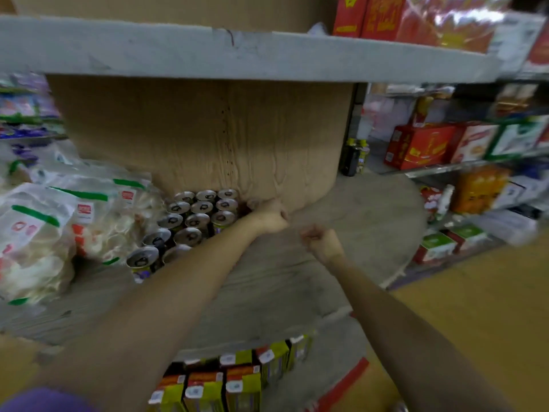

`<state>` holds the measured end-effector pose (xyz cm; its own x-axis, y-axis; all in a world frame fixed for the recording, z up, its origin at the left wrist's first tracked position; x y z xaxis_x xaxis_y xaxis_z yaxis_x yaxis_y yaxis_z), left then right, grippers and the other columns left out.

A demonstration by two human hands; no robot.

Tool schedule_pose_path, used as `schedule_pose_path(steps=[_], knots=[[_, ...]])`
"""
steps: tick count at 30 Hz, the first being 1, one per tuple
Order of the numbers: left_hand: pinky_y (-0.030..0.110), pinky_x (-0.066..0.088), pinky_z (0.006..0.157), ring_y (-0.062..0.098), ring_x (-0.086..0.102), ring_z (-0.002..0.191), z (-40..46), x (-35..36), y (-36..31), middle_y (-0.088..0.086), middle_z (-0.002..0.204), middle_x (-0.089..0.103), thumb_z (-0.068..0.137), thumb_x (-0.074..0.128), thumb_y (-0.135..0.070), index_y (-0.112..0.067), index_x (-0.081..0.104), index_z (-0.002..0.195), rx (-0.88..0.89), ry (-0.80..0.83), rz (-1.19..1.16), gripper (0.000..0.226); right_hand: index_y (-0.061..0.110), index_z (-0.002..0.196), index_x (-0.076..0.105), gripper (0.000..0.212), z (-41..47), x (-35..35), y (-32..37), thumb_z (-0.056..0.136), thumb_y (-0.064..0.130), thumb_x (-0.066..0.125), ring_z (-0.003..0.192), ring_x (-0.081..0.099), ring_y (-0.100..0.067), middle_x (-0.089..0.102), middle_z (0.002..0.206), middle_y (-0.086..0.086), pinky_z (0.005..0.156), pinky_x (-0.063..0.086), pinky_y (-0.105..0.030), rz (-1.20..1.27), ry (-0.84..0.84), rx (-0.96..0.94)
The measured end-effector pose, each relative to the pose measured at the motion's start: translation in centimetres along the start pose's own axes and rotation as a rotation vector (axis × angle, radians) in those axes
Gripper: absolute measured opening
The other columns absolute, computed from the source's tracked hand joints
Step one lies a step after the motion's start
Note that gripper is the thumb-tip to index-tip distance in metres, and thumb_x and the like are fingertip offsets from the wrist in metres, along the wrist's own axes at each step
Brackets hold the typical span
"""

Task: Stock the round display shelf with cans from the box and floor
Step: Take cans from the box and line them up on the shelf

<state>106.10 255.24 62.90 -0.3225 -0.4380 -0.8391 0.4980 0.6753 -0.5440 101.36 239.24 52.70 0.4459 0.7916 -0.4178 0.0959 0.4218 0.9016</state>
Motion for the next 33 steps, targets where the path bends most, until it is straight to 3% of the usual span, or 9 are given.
schedule_pose_path(steps=[4,7,10,13,16,19,24,31,33], knots=[[0.023,0.046,0.061,0.018,0.057,0.065,-3.1,4.4,-3.4,0.001,0.062,0.061,0.084,0.062,-0.003,-0.003,0.071,0.082,0.096,0.104,-0.116,0.009,0.023,0.072,0.066,0.028,-7.2,-4.9,-0.9,0.082,-0.003,0.067,0.075,0.062,-0.023,0.067,0.077,-0.004,0.069,0.051,-0.039,0.031,-0.089,0.048],[0.026,0.050,0.060,0.019,0.058,0.059,-5.6,8.7,-5.4,0.008,0.066,0.064,0.085,0.059,-0.002,-0.014,0.065,0.069,0.107,0.213,-0.229,0.020,0.011,0.082,0.066,0.019,-12.7,-8.4,-1.9,0.085,-0.007,0.063,0.064,0.057,-0.016,0.063,0.071,-0.003,0.061,0.047,-0.028,0.030,-0.151,0.104],[0.021,0.050,0.055,0.015,0.059,0.057,-8.3,12.9,-7.6,0.007,0.067,0.065,0.086,0.059,-0.001,-0.014,0.065,0.071,0.148,0.301,-0.294,0.021,0.008,0.088,0.070,0.015,-17.7,-11.3,-3.9,0.083,-0.005,0.063,0.065,0.059,-0.013,0.066,0.074,-0.005,0.064,0.049,-0.029,-0.056,-0.179,0.158],[0.019,0.047,0.052,0.012,0.059,0.055,-11.0,17.9,-8.3,0.004,0.067,0.065,0.086,0.061,-0.004,-0.009,0.068,0.083,0.149,0.414,-0.284,0.009,0.009,0.091,0.068,0.014,-21.9,-13.3,-7.0,0.084,-0.002,0.065,0.059,0.059,-0.009,0.065,0.072,-0.004,0.054,0.050,-0.025,-0.126,-0.153,0.243],[0.023,0.050,0.058,0.016,0.063,0.062,-13.1,22.6,-7.9,0.002,0.073,0.066,0.083,0.066,-0.014,-0.015,0.070,0.081,0.124,0.487,-0.246,0.005,0.014,0.091,0.067,0.011,-25.0,-14.7,-10.5,0.087,0.004,0.066,0.068,0.062,-0.020,0.066,0.078,-0.005,0.059,0.053,-0.030,-0.176,-0.116,0.329],[0.025,0.050,0.066,0.015,0.063,0.075,-15.2,27.4,-8.1,0.012,0.095,0.071,0.085,0.068,-0.013,-0.006,0.073,0.097,0.118,0.538,-0.181,0.014,0.014,0.092,0.068,0.009,-28.2,-15.8,-14.0,0.087,0.006,0.067,0.071,0.061,-0.022,0.065,0.078,-0.003,0.065,0.053,-0.035,-0.196,-0.098,0.410],[0.027,0.051,0.078,0.022,0.067,0.096,-17.7,35.5,-9.3,0.011,0.105,0.072,0.084,0.072,-0.016,-0.006,0.073,0.104,0.065,0.616,-0.107,0.023,0.017,0.093,0.069,0.013,-32.8,-17.7,-20.6,0.083,0.008,0.070,0.088,0.066,-0.021,0.070,0.093,-0.004,0.074,0.050,-0.031,-0.268,-0.016,0.470],[0.030,0.045,0.065,0.026,0.066,0.083,-19.9,48.4,-11.8,0.011,0.086,0.069,0.080,0.067,-0.012,-0.008,0.069,0.095,-0.104,0.685,-0.044,0.016,0.029,0.061,0.061,0.020,-38.3,-22.4,-33.3,0.071,0.014,0.068,0.072,0.058,-0.018,0.059,0.065,0.012,0.069,0.047,-0.032,-0.206,0.029,0.611],[0.032,0.045,0.068,0.028,0.067,0.087,-20.6,51.9,-12.4,0.009,0.085,0.067,0.083,0.067,-0.011,-0.013,0.065,0.083,-0.178,0.703,-0.066,0.003,0.021,0.073,0.067,0.015,-39.7,-23.7,-36.1,0.073,0.006,0.068,0.079,0.061,-0.020,0.064,0.074,0.004,0.069,0.047,-0.027,-0.155,0.046,0.681]])
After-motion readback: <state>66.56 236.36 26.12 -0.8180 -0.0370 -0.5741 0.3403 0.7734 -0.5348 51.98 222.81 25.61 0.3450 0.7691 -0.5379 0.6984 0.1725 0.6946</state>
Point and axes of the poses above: each hand's wrist, its own z-axis towards the middle knuckle, its own x-axis out of the palm, y = z × x, the point moved 4 cm from there along z, towards the middle knuckle
